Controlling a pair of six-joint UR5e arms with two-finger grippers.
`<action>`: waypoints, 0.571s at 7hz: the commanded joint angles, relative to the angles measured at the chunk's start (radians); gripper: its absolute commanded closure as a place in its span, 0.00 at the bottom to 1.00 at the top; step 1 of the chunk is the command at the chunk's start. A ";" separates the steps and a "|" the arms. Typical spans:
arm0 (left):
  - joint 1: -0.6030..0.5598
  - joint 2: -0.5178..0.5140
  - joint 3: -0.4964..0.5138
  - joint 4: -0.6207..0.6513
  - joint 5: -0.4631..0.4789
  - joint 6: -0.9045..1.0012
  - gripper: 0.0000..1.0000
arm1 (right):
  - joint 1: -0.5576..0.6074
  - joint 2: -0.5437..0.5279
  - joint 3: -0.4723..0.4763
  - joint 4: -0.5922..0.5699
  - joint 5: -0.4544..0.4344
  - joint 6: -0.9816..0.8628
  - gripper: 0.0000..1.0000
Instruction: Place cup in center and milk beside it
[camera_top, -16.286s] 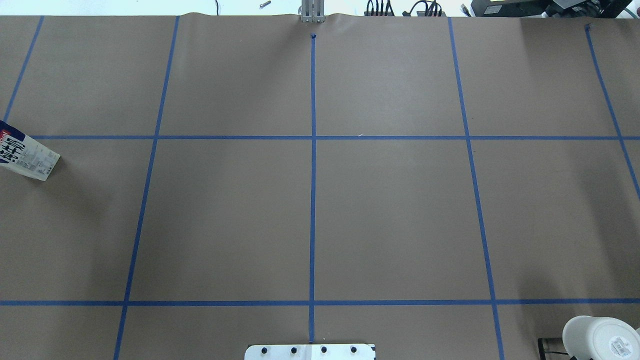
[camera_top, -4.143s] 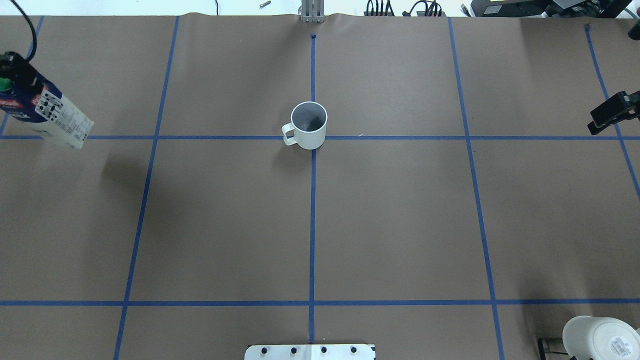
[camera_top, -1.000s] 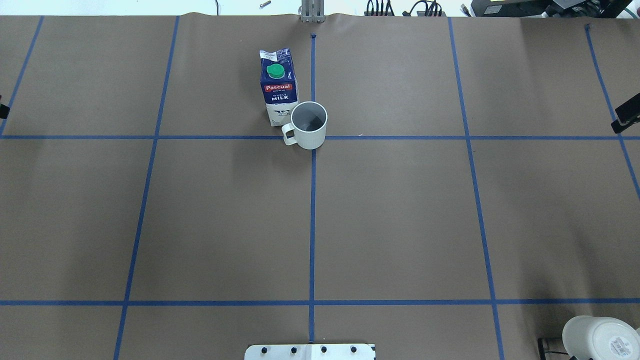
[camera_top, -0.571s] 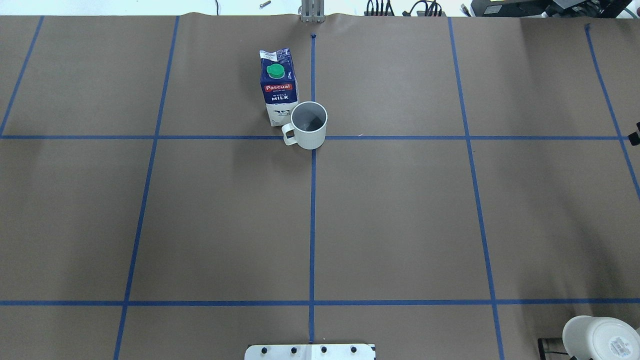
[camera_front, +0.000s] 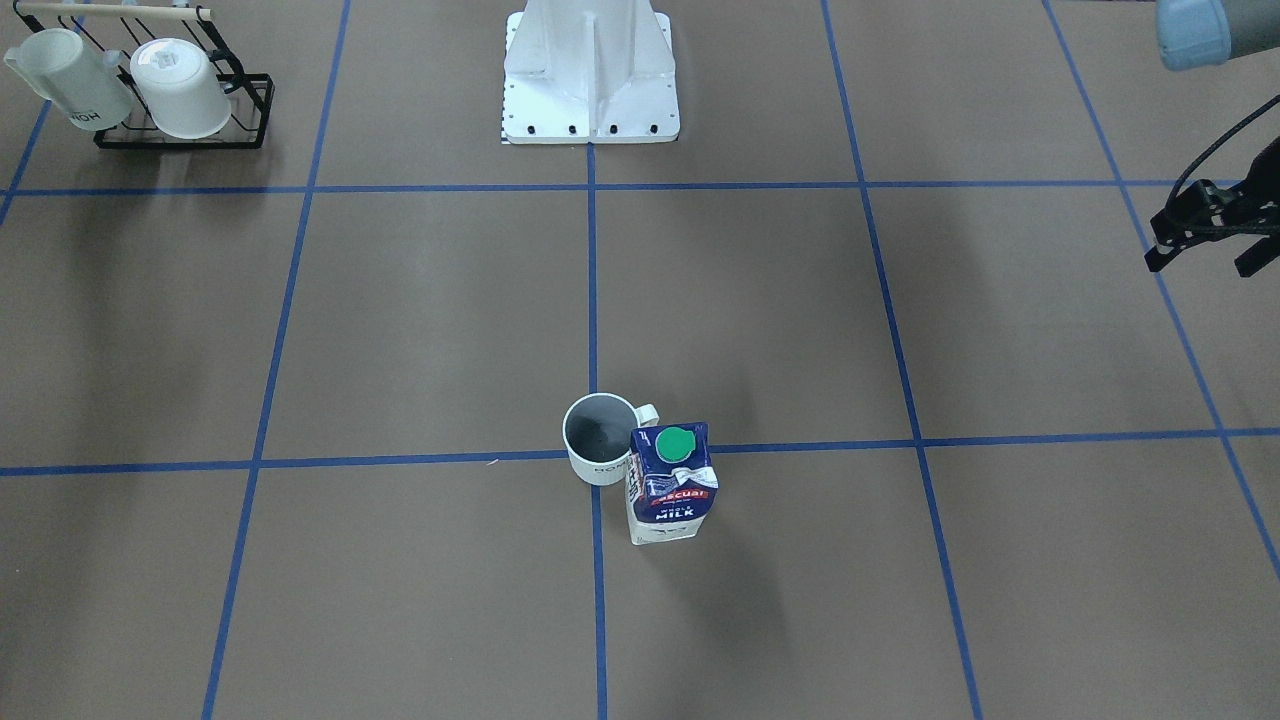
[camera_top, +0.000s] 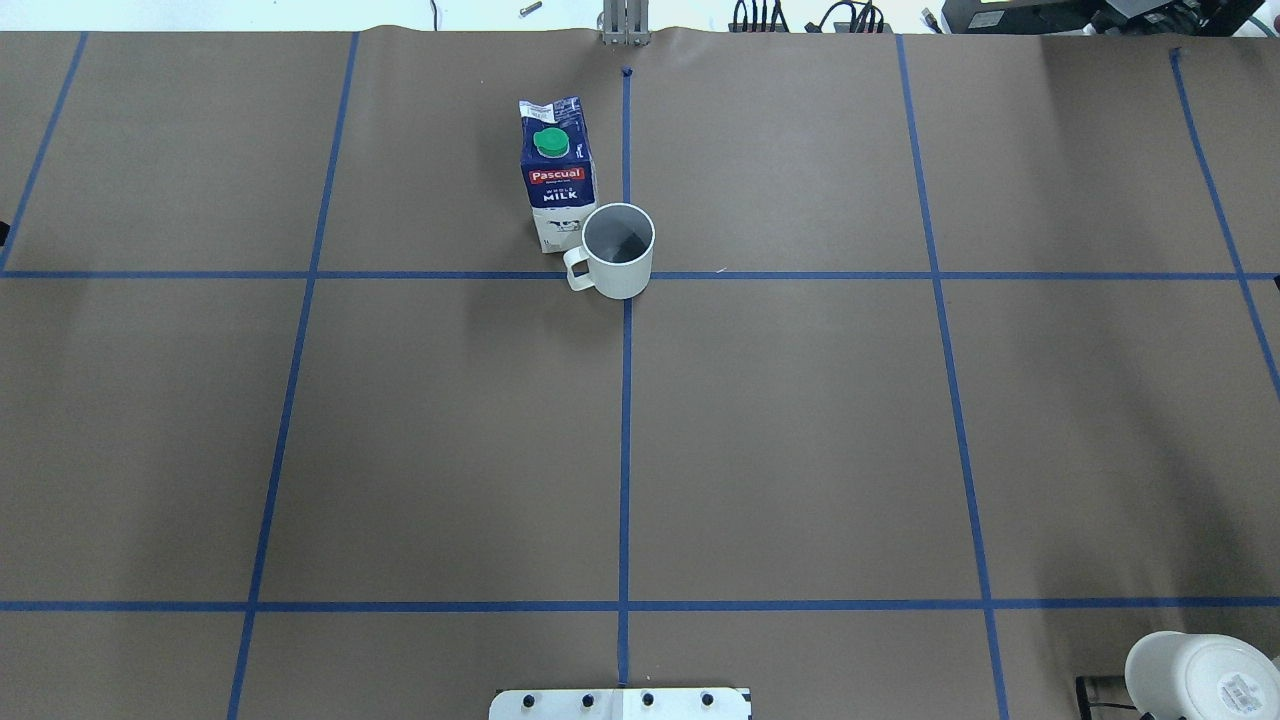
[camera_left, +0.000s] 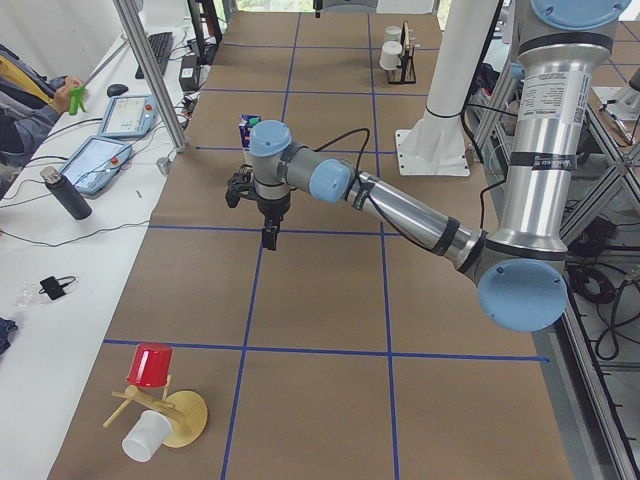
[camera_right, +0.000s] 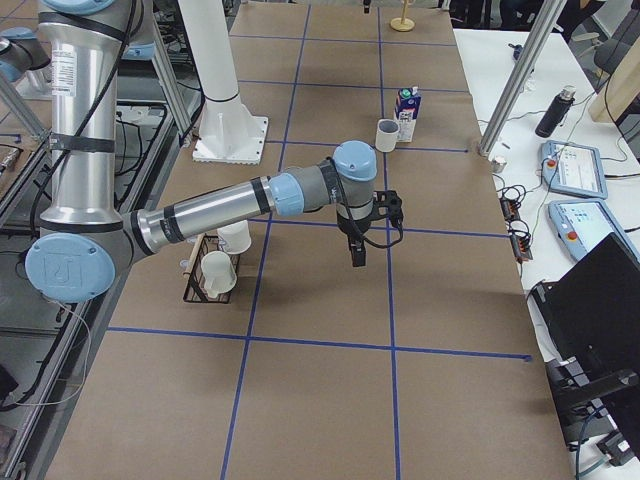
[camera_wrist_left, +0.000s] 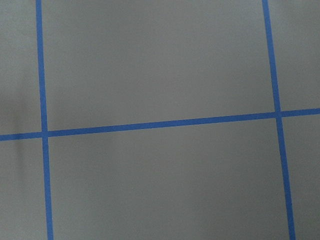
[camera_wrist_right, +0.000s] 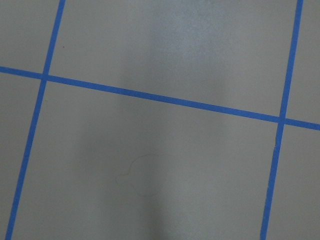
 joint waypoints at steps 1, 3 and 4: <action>-0.004 0.013 0.006 -0.014 0.008 0.158 0.02 | -0.002 0.018 -0.014 -0.005 -0.008 -0.001 0.00; -0.001 -0.011 0.008 0.091 0.000 0.163 0.02 | -0.002 0.092 -0.101 -0.019 0.000 -0.001 0.00; -0.001 -0.026 0.012 0.119 -0.001 0.163 0.02 | -0.005 0.130 -0.126 -0.061 -0.001 -0.003 0.00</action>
